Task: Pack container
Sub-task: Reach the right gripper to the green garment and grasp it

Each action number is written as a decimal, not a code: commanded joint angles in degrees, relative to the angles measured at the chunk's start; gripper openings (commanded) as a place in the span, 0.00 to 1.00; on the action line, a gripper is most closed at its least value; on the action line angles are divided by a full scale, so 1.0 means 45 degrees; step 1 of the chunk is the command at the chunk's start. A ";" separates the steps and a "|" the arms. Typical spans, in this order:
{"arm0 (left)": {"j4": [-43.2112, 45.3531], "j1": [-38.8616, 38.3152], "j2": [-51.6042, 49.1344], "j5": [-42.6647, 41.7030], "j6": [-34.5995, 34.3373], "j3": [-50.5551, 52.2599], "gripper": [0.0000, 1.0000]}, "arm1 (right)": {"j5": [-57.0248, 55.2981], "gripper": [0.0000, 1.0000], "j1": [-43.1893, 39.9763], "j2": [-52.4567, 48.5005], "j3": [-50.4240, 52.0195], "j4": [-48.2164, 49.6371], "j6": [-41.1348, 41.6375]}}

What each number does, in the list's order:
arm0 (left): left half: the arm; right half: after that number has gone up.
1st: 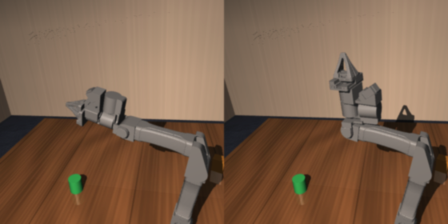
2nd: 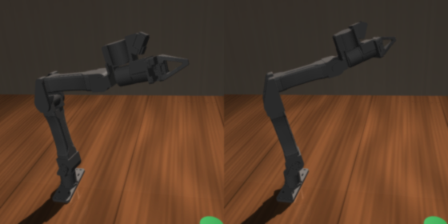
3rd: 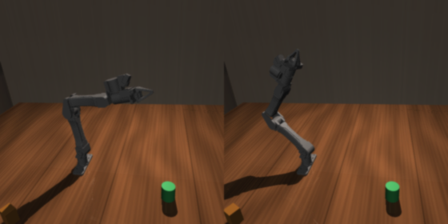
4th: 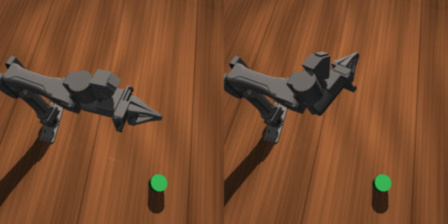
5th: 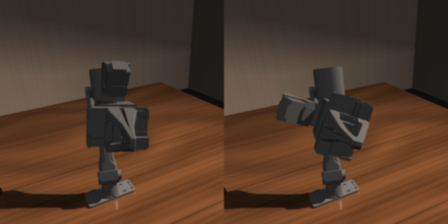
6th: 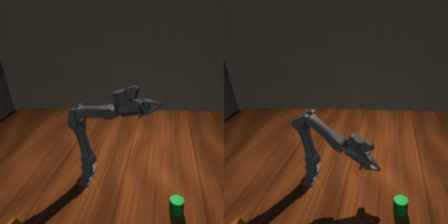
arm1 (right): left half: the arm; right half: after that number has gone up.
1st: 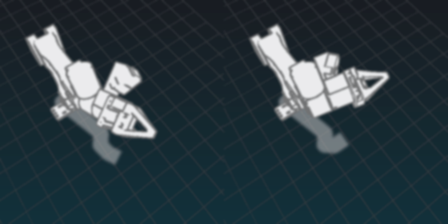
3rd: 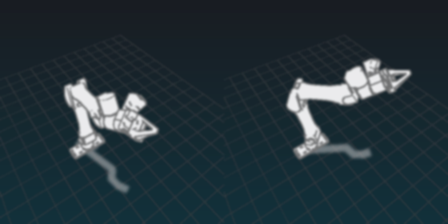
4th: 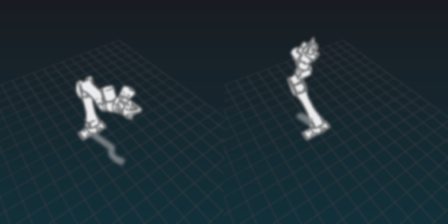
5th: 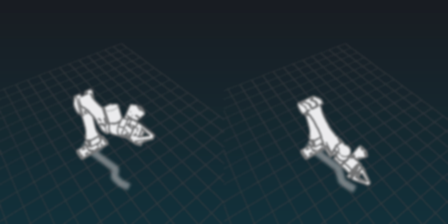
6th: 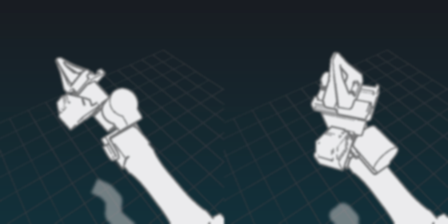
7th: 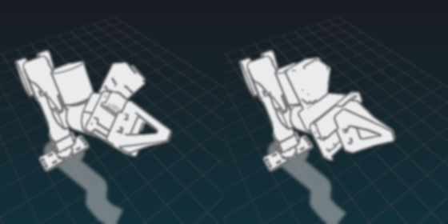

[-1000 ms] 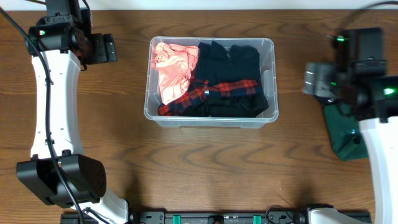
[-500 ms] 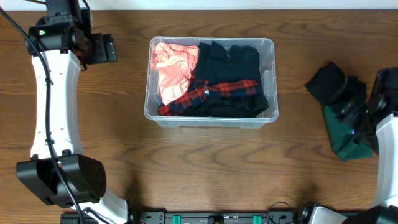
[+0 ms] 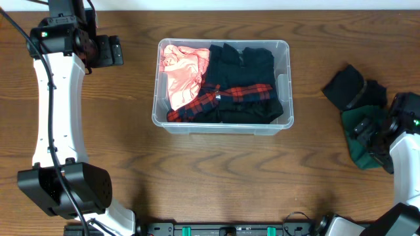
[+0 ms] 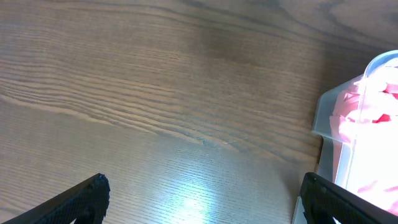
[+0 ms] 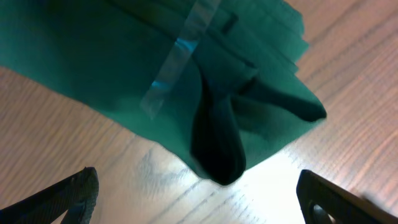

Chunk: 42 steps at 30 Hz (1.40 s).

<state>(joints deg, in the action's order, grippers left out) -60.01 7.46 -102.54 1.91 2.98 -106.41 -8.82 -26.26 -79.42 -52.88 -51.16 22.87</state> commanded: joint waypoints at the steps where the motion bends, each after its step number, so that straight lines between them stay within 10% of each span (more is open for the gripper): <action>1: -0.0039 0.0039 -0.0083 0.0063 -0.0068 0.0073 0.98 | -0.0049 0.99 -0.0355 -0.0019 0.0578 0.0554 -0.0389; 42: -0.0039 0.0039 -0.0083 0.0063 -0.0068 0.0073 0.98 | 0.0214 0.88 -0.2409 -0.3065 0.1855 0.6164 -0.0612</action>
<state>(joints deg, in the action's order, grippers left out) -60.01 7.46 -102.54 1.91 2.98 -106.41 -7.77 -36.58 -90.56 -44.82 -23.35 20.36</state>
